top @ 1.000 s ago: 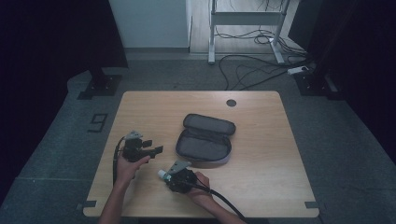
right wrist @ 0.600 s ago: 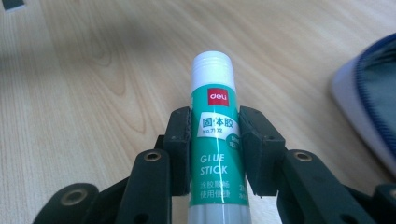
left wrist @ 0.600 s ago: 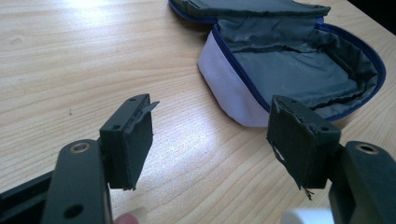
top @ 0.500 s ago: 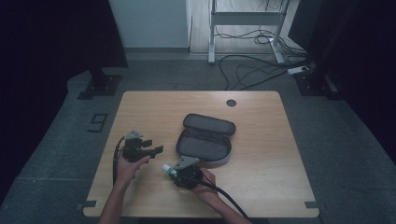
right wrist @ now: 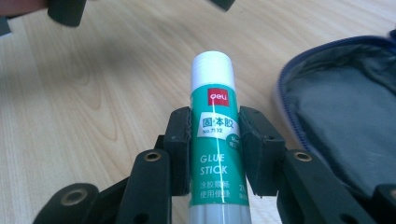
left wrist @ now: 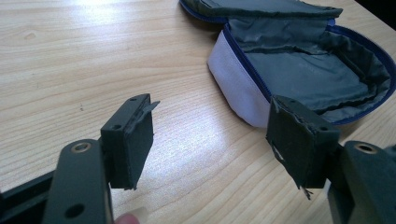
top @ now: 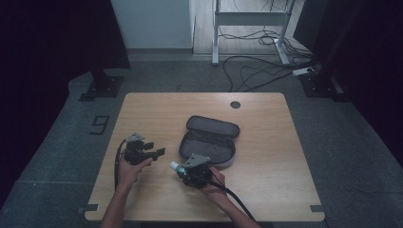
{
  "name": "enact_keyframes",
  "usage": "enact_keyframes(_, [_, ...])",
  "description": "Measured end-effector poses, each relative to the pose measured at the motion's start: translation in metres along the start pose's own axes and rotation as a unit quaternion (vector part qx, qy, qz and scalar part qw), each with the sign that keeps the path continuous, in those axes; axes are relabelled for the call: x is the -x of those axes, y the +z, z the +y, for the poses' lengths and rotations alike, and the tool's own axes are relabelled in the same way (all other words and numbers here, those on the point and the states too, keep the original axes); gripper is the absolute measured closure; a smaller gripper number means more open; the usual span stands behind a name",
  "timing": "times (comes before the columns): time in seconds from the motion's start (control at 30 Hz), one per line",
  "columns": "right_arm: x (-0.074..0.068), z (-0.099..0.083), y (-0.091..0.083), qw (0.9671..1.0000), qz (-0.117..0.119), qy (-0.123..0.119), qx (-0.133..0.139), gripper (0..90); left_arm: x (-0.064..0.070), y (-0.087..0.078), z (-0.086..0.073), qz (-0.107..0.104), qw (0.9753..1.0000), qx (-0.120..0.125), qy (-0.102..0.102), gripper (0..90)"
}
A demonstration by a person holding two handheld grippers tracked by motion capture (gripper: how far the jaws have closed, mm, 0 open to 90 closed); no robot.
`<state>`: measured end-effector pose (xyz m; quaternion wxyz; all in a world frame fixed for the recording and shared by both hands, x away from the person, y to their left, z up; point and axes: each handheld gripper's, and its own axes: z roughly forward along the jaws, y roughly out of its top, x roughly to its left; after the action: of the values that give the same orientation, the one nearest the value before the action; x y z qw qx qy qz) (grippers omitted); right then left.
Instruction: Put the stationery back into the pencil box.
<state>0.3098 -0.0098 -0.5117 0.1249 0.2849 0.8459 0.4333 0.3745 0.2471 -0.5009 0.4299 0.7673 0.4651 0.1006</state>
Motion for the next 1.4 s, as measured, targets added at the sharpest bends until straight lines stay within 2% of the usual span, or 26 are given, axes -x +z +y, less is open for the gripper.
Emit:
enact_keyframes(0.33, [0.022, 0.003, -0.018, 0.9993, -0.019, 0.023, 0.024, 64.6, 0.002, 0.005, -0.002, 0.001, 1.0000, -0.009, 0.003, 32.2])
enact_keyframes(0.57, [0.039, 0.004, -0.029, 0.9976, -0.041, 0.043, 0.035, 64.5, 0.003, 0.008, -0.002, 0.001, 0.9999, -0.012, 0.004, 32.2])
enact_keyframes(0.73, [0.048, 0.003, -0.033, 0.9964, -0.063, 0.043, 0.038, 64.6, 0.005, 0.010, -0.003, 0.000, 0.9998, -0.017, 0.008, 32.1])
enact_keyframes(1.13, [0.070, 0.000, -0.041, 0.9937, -0.082, 0.064, 0.041, 64.6, 0.005, 0.011, -0.003, 0.000, 0.9998, -0.019, 0.010, 32.1])
enact_keyframes(1.4, [0.085, -0.004, -0.045, 0.9903, -0.098, 0.086, 0.047, 64.5, 0.006, 0.012, -0.003, -0.001, 0.9998, -0.019, 0.010, 32.1])
